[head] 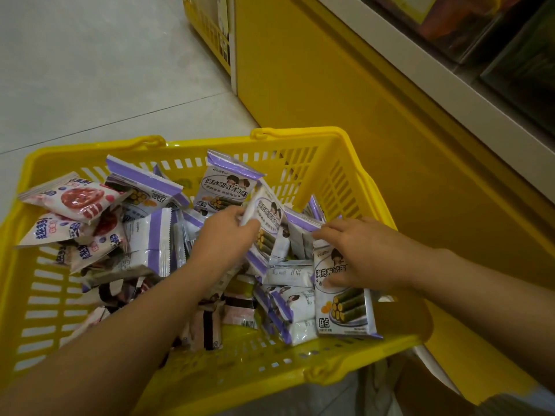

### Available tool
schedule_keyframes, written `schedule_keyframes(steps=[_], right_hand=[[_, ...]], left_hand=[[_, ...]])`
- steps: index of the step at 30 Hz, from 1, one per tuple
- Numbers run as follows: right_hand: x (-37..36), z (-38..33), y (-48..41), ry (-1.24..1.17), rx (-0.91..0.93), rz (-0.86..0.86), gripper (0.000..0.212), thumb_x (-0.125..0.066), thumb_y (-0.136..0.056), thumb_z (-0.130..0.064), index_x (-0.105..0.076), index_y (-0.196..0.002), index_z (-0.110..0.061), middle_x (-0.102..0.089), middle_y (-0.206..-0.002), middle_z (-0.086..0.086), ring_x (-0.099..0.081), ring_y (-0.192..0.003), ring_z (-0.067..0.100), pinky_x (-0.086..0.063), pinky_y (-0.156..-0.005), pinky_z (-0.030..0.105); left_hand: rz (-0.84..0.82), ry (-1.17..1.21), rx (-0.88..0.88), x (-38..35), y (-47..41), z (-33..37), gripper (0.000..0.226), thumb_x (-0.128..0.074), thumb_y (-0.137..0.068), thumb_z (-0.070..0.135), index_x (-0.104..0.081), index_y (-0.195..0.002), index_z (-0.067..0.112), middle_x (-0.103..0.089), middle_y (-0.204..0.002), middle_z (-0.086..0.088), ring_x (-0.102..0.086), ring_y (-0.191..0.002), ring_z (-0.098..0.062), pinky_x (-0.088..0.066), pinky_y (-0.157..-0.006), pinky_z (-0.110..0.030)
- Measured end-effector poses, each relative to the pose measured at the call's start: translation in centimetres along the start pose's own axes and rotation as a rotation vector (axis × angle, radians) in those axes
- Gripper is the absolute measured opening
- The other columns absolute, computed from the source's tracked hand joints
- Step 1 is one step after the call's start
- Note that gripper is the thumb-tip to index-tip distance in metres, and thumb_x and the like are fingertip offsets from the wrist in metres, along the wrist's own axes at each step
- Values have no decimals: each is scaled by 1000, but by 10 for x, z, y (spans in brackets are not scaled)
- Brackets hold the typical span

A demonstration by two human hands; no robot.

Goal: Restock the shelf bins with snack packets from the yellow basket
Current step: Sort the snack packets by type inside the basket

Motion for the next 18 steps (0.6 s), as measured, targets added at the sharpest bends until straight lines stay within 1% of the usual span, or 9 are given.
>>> schedule_keyframes(steps=[3, 5, 7, 10, 12, 13, 14, 16, 18], right_hand=[[-2, 2, 5, -62, -33, 55, 104, -56, -78, -69, 10, -150, -33, -9, -160, -2, -46, -124, 19, -30, -108, 37], [-1, 0, 7, -73, -27, 49, 113, -53, -76, -73, 34, -140, -39, 8, -161, 0, -56, -112, 18, -31, -109, 40], [3, 0, 9, -100, -3, 48, 114, -53, -72, -75, 41, -131, -47, 15, -160, 0, -58, -110, 25, -38, -103, 42], [14, 5, 13, -203, 26, -12, 103, -60, -69, -68, 14, -141, -57, 14, -160, -3, -52, -122, 27, -45, -98, 38], [22, 10, 15, -196, 47, -94, 87, -66, -75, -58, -18, -146, -48, 12, -160, -1, -24, -144, 22, -35, -109, 34], [27, 11, 15, -176, 67, -127, 74, -67, -80, -51, -31, -144, -44, 8, -161, 1, -13, -147, 19, -29, -111, 31], [33, 11, 14, -177, 92, -150, 58, -66, -85, -42, -42, -139, -41, -1, -161, 3, -12, -147, 17, -26, -110, 25], [43, 6, 11, -236, 121, -167, 34, -57, -92, -24, -61, -125, -34, -36, -151, 4, -34, -137, 17, -28, -101, 15], [47, -1, 1, -275, 80, -135, 26, -52, -94, -20, -68, -113, -28, -58, -132, 0, -53, -117, 15, -40, -97, 23]], left_hand=[[-13, 30, -57, 18, 26, 5, 30, -55, -88, 33, -55, -118, 32, -58, -82, 14, -60, -62, -5, -40, -45, -18], [-67, 96, -103, 15, 45, 14, 29, -58, -86, 30, -55, -115, 34, -58, -81, 13, -59, -60, 3, -38, -39, -11], [-118, 170, -160, 3, 61, 25, 29, -61, -84, 28, -57, -112, 34, -57, -84, 15, -58, -64, 8, -39, -41, -9], [-177, 174, -211, -19, 74, 40, 30, -62, -84, 32, -55, -113, 35, -48, -95, 16, -57, -76, -3, -46, -56, -16], [-314, 213, -134, -28, 76, 41, 34, -59, -88, 35, -54, -121, 32, -47, -107, 7, -56, -90, -9, -50, -78, -30], [-396, 247, -115, -31, 76, 39, 35, -57, -90, 36, -53, -125, 32, -46, -113, 4, -56, -98, -11, -48, -87, -34], [-461, 264, -126, -31, 76, 38, 34, -55, -92, 35, -53, -126, 33, -45, -118, 4, -54, -105, -11, -46, -93, -34], [-512, 277, -173, -30, 77, 32, 29, -55, -95, 28, -55, -123, 35, -41, -124, 8, -50, -115, -8, -45, -97, -29], [-526, 283, -210, -30, 75, 26, 26, -57, -94, 25, -58, -117, 39, -41, -129, 15, -49, -116, -3, -46, -93, -23]])
Point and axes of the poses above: each hand's wrist, its own y-axis away from the middle knuckle, its own x-axis out of the back of the hand, z = x × y, the point moved 1 cm from there along -y, towards the middle knuckle
